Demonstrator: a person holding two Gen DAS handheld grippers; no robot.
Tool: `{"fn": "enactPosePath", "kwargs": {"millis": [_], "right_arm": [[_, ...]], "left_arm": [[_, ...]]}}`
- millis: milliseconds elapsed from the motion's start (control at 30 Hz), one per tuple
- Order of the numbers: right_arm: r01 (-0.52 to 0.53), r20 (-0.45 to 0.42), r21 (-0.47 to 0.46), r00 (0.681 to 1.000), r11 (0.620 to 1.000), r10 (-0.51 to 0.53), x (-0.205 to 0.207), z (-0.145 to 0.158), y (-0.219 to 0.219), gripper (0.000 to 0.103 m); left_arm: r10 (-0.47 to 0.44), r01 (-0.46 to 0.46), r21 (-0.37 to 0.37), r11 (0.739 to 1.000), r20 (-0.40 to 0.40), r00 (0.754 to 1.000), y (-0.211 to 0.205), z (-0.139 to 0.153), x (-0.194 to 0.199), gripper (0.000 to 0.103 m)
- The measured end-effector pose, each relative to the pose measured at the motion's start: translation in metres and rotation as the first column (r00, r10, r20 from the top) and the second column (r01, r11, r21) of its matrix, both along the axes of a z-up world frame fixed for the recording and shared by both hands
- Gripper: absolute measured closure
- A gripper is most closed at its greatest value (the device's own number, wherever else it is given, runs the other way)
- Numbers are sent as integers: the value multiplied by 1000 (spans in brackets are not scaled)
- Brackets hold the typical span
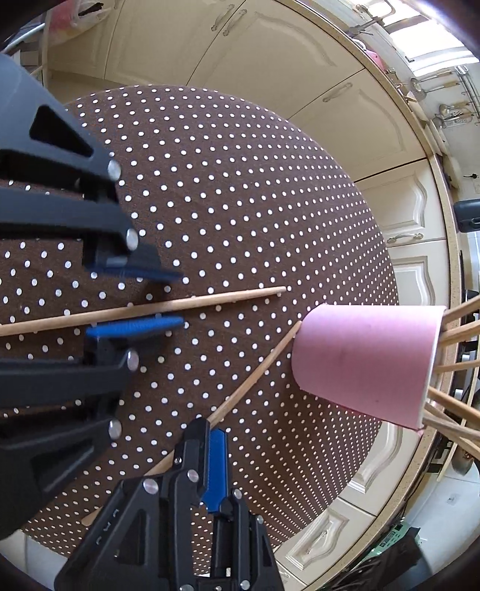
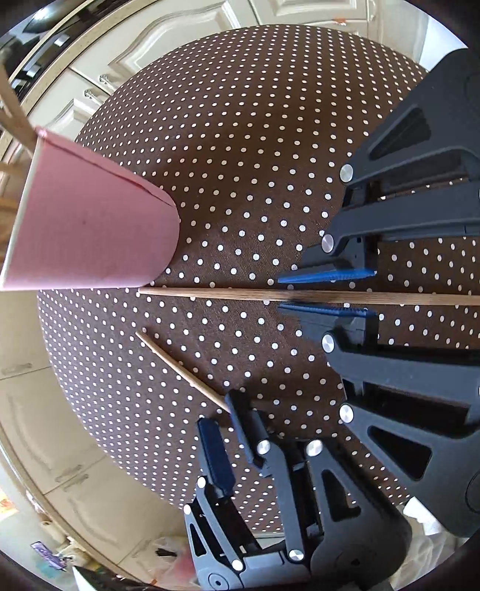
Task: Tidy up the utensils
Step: 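Close the right gripper on one chopstick while the left gripper closes on the other, then lift the chopsticks with both grippers and carry them over the pink cup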
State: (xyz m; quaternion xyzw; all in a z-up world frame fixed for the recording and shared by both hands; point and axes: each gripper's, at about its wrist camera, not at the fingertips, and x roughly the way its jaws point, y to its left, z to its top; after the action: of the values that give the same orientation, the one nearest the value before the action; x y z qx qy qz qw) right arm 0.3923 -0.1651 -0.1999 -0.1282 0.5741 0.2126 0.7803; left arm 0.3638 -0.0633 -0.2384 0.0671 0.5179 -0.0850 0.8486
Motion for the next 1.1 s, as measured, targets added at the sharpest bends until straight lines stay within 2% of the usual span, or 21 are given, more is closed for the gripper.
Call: {"fn": "enactPosePath", "kwargs": {"millis": [200, 333, 433, 700, 1100], "right_arm": [[-2, 0, 4, 1000, 1000, 2, 2, -2, 3, 93], [3, 26, 12, 1000, 1000, -4, -3, -2, 2, 96], [13, 43, 27, 999, 1000, -14, -8, -2, -1, 96], [-8, 72, 91, 997, 996, 1, -38, 3, -9, 97], [-42, 194, 202, 981, 978, 2, -85, 45, -28, 97]], "left_arm": [[5, -6, -27, 1000, -5, 1000, 1, 0, 0, 97], [13, -12, -45, 999, 22, 1000, 7, -2, -5, 97], [29, -26, -84, 996, 32, 999, 14, -2, -11, 98], [35, -15, -135, 991, 146, 989, 24, 17, -35, 98], [25, 25, -186, 982, 261, 965, 25, 50, -62, 98]]}}
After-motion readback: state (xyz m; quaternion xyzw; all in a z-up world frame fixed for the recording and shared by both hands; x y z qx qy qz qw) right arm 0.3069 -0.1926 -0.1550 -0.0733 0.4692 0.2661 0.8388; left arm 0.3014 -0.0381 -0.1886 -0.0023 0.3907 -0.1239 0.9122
